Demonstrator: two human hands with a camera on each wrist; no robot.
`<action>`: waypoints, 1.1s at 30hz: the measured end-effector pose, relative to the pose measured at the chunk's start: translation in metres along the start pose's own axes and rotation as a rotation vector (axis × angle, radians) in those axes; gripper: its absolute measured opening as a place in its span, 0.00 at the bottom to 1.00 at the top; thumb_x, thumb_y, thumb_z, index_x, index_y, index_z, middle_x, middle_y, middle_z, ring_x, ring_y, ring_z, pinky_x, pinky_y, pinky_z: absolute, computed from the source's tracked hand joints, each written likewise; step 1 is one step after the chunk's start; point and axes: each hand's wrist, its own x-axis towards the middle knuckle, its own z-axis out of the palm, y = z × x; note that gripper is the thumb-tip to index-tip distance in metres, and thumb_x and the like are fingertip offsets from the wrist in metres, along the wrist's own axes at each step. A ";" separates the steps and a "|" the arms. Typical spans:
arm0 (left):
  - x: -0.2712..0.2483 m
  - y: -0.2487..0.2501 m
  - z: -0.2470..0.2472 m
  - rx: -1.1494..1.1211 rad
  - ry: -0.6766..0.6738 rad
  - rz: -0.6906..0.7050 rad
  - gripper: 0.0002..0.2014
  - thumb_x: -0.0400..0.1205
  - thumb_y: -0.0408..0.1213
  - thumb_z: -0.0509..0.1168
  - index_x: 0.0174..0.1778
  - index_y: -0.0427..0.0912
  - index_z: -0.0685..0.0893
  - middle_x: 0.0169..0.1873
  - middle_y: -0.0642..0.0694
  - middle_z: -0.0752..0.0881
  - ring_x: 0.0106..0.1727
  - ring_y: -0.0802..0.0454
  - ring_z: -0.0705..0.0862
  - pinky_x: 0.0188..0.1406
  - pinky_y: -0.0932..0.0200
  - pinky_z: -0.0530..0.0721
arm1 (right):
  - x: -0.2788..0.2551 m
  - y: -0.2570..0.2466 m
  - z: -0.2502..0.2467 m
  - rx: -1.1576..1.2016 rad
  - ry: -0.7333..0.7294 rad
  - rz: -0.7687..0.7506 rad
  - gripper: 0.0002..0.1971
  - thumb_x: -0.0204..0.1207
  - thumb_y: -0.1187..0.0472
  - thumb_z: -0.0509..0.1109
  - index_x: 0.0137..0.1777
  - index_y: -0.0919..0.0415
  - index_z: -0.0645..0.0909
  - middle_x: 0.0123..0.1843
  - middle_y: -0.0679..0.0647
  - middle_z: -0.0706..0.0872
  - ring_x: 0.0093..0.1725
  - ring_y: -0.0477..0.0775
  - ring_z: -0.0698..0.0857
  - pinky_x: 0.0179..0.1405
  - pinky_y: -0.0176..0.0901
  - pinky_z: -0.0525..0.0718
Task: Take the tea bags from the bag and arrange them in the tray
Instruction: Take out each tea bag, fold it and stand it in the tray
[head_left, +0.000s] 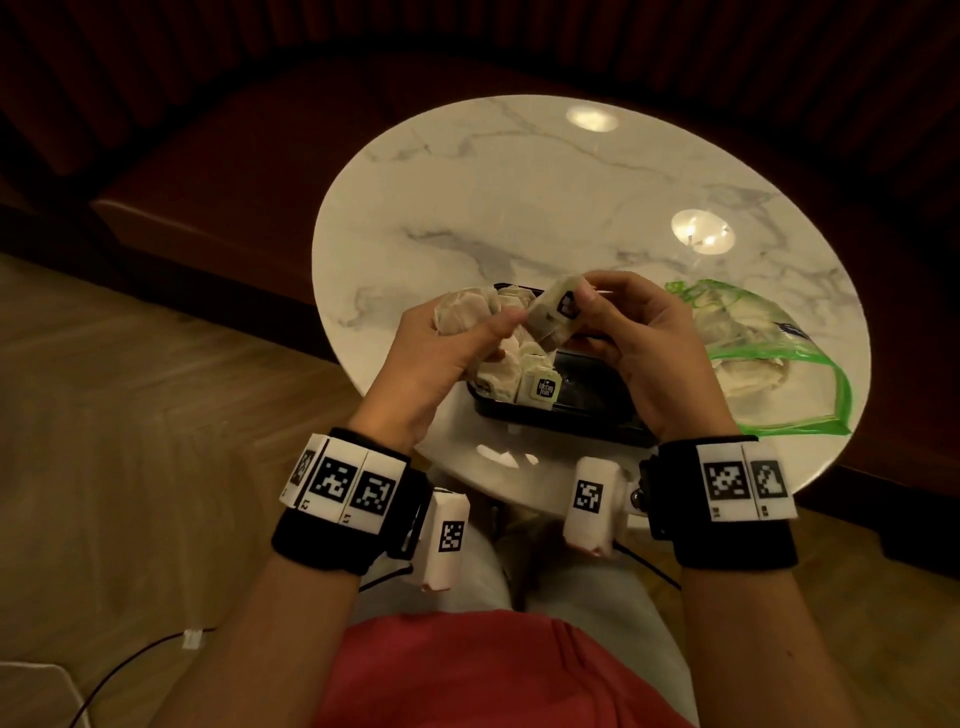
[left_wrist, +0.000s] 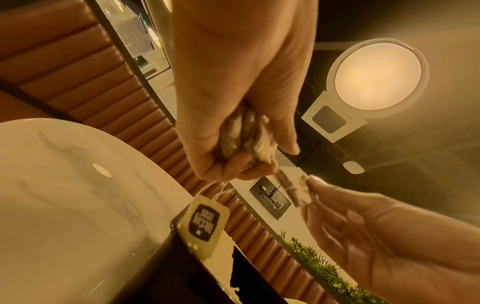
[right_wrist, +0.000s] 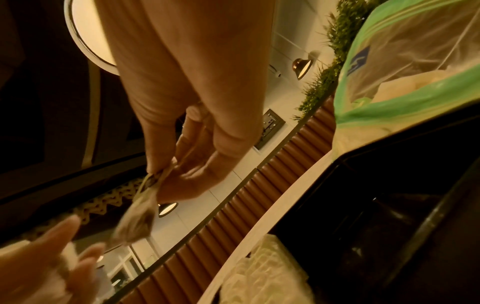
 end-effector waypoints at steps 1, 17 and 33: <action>0.002 -0.002 -0.002 0.021 0.043 0.000 0.04 0.78 0.35 0.74 0.43 0.40 0.86 0.34 0.46 0.87 0.35 0.57 0.85 0.32 0.65 0.83 | 0.001 0.002 -0.004 -0.033 0.006 -0.007 0.03 0.80 0.61 0.71 0.51 0.57 0.85 0.45 0.55 0.90 0.43 0.56 0.89 0.46 0.52 0.89; 0.018 -0.024 -0.035 0.418 0.238 0.044 0.05 0.77 0.37 0.75 0.41 0.46 0.85 0.36 0.48 0.87 0.39 0.49 0.85 0.46 0.48 0.86 | 0.004 0.050 -0.009 -0.804 -0.134 0.049 0.05 0.77 0.59 0.75 0.51 0.53 0.89 0.45 0.52 0.91 0.47 0.44 0.88 0.54 0.42 0.85; 0.011 -0.034 -0.027 0.571 0.061 -0.171 0.10 0.73 0.33 0.78 0.47 0.42 0.85 0.41 0.41 0.89 0.46 0.40 0.90 0.55 0.41 0.87 | 0.005 0.059 0.000 -0.861 -0.034 0.175 0.22 0.68 0.62 0.82 0.60 0.61 0.77 0.48 0.53 0.84 0.50 0.50 0.84 0.53 0.44 0.84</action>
